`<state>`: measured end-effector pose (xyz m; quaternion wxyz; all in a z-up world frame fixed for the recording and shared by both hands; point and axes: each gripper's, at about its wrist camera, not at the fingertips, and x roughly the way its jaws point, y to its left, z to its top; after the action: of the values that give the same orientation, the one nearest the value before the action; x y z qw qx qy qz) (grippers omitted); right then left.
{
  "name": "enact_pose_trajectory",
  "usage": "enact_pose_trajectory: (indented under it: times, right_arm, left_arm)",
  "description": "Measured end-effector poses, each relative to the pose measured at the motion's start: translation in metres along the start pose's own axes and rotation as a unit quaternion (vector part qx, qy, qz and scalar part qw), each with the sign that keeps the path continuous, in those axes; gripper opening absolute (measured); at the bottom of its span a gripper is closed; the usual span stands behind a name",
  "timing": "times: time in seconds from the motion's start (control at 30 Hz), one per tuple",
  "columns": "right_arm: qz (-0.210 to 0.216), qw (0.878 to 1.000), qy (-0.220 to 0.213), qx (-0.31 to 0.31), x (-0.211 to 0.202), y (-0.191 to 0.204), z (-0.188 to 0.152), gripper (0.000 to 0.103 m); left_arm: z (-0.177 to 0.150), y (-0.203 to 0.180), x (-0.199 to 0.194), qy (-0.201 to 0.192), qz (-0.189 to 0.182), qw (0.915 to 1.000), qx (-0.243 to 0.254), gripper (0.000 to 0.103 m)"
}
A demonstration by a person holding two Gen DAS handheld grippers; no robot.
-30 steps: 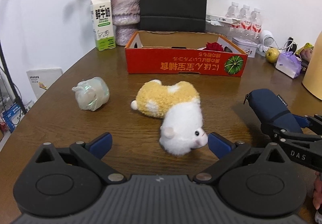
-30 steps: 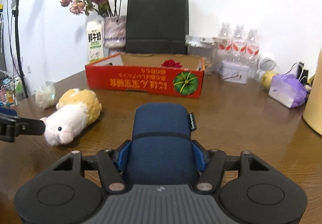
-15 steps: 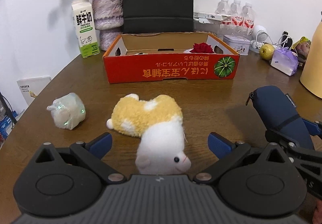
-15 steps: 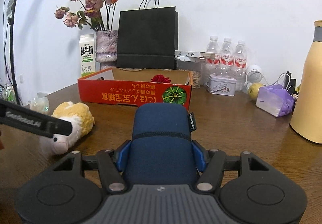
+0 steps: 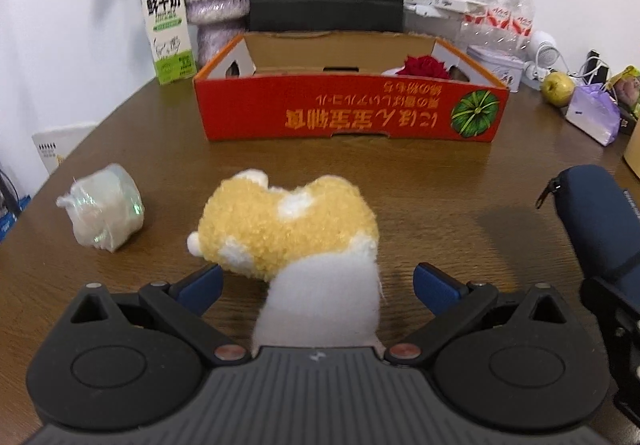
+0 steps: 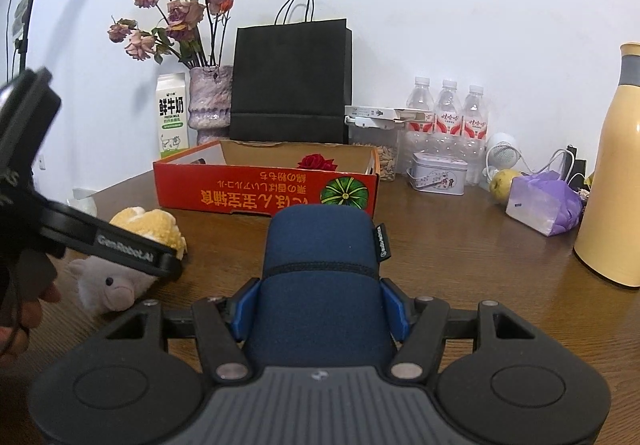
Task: Organize objects
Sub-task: 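Grasp the plush sheep with the left tool while the right tool grasps the navy pouch, then carry the plush sheep and navy pouch with both tools over the box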
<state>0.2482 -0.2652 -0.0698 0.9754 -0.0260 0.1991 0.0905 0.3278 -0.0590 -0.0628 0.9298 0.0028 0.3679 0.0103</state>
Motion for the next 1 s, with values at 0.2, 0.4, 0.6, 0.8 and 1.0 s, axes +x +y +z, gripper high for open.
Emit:
enact_pose_trajectory:
  times: [0.2, 0.4, 0.6, 0.8, 1.0]
  right_arm:
    - [0.003, 1.000, 0.000, 0.002, 0.001, -0.001, 0.001, 0.061]
    - [0.004, 1.000, 0.001, 0.002, 0.002, 0.000, 0.001, 0.061]
    - [0.002, 1.000, 0.001, 0.005, 0.002, 0.000, 0.001, 0.061]
    - [-0.001, 1.000, -0.001, 0.010, 0.002, -0.002, 0.000, 0.061]
    - [-0.011, 1.000, -0.009, 0.007, 0.001, -0.001, 0.001, 0.061]
  left_arm:
    - [-0.003, 0.003, 0.008, 0.005, -0.016, 0.9998, -0.009, 0.083]
    - [-0.005, 0.000, 0.008, -0.004, -0.021, 0.9998, 0.001, 0.055]
    - [-0.011, -0.006, 0.002, -0.024, -0.025, 0.9992, 0.021, 0.052]
    - [-0.016, -0.008, -0.011, -0.058, -0.020, 0.9977, 0.030, 0.052]
    - [-0.023, -0.009, -0.024, -0.085, -0.009, 0.9956, 0.038, 0.052]
